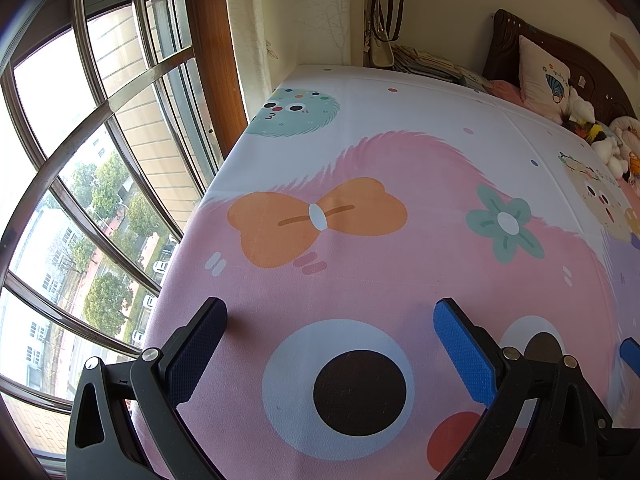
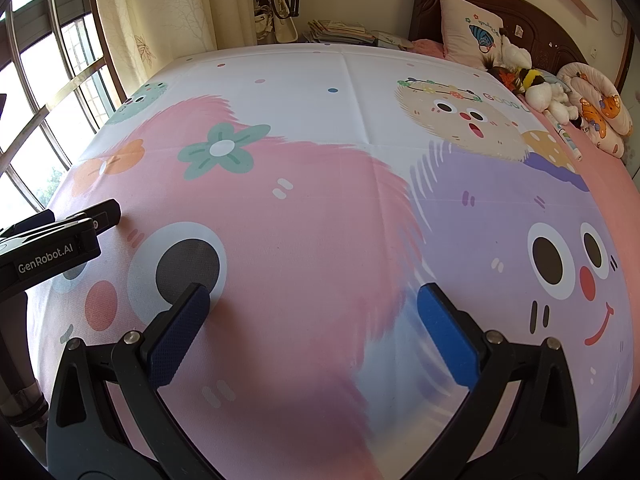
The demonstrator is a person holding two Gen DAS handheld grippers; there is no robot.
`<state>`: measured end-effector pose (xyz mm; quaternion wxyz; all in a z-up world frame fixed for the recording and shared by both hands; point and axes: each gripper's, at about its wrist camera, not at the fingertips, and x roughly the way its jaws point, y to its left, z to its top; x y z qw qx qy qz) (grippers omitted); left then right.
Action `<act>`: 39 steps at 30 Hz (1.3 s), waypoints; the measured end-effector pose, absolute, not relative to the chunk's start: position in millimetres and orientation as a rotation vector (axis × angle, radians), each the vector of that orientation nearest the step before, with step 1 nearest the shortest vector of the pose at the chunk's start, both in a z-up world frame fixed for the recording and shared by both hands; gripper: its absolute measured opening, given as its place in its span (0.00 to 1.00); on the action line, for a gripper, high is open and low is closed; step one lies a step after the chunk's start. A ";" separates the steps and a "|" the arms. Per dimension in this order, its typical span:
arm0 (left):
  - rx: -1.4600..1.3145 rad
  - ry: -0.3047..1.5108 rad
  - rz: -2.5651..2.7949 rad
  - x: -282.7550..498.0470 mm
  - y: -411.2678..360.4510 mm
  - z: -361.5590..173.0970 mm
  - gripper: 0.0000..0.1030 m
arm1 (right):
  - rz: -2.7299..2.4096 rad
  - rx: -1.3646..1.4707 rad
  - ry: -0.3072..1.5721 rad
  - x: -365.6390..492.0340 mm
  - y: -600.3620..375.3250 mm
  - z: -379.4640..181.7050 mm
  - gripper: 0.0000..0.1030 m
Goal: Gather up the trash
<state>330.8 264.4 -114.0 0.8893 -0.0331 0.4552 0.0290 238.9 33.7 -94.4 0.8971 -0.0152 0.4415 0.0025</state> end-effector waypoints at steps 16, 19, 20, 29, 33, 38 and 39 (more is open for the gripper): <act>-0.069 0.945 0.060 331.0 264.4 -114.3 0.99 | 0.005 -0.032 0.915 239.5 34.2 -93.3 1.00; -0.068 0.945 0.060 330.1 264.0 -113.5 0.99 | 0.005 -0.032 0.915 239.5 34.2 -93.3 1.00; -0.069 0.945 0.060 330.8 264.3 -114.1 0.99 | 0.005 -0.032 0.915 238.5 34.0 -95.3 1.00; -0.068 0.945 0.060 330.4 264.2 -113.8 0.99 | 0.005 -0.032 0.915 239.5 34.1 -93.4 1.00; -0.068 0.945 0.060 330.7 264.3 -114.0 0.99 | 0.005 -0.032 0.915 240.3 34.2 -91.8 1.00; -0.068 0.945 0.060 331.0 264.4 -114.3 0.99 | 0.005 -0.032 0.915 239.5 34.0 -93.3 1.00; -0.068 0.945 0.060 330.6 264.2 -113.9 0.99 | 0.005 -0.032 0.915 239.6 34.0 -93.1 1.00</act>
